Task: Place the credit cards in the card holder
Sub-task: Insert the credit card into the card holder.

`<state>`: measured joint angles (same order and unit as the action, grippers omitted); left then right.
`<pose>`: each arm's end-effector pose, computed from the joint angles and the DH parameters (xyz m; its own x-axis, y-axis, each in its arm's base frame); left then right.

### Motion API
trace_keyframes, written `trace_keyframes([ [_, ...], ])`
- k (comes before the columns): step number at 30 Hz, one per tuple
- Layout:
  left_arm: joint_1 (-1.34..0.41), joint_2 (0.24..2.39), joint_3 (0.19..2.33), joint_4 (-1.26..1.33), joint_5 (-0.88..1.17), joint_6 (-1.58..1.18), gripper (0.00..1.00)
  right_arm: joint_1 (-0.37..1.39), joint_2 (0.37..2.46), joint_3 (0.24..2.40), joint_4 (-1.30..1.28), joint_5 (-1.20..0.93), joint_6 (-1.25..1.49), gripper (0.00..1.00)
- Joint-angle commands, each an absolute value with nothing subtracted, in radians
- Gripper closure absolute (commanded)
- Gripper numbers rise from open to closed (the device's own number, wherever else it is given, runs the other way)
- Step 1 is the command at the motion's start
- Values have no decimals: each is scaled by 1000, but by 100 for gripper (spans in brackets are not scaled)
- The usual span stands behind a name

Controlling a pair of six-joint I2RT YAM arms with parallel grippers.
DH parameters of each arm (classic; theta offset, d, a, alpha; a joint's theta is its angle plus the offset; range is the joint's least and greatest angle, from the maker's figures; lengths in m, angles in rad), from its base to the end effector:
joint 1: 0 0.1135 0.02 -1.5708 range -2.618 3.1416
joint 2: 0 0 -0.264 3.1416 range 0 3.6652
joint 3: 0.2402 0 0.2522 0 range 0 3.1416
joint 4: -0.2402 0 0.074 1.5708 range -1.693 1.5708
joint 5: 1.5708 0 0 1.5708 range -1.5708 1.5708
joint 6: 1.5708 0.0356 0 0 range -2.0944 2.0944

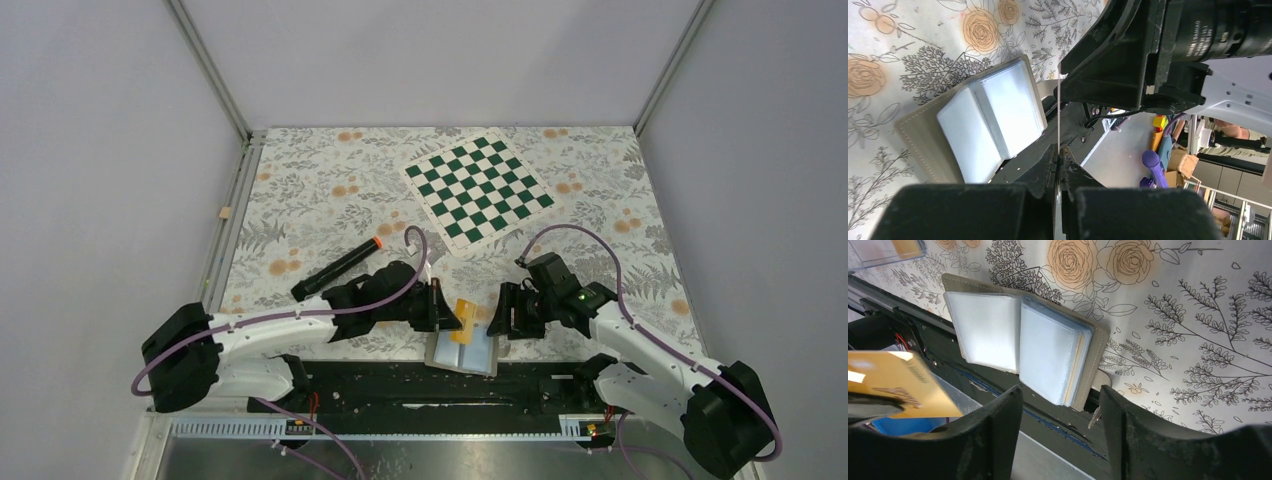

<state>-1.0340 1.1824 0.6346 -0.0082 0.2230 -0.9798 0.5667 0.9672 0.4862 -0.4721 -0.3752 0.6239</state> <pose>0.1225 -0.2212 0.2241 -0.9261 -0.0274 -0.3763 0.2964 0.5646 -0.7703 0.1424 0.1061 0.1834 -0.9546 0.0368 -0.2955 -0.1489 0.8003 0.5808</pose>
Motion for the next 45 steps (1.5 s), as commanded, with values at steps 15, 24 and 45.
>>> trace_keyframes([
  [15,-1098,1295,446,297,91,-1149,100,604,1089,363,-209,-539,690,68],
  [24,-1095,1320,428,305,59,-1146,100,632,1196,340,-171,-497,699,74],
  [45,-1049,1387,379,444,86,-1186,100,632,1168,311,-187,-460,714,75],
])
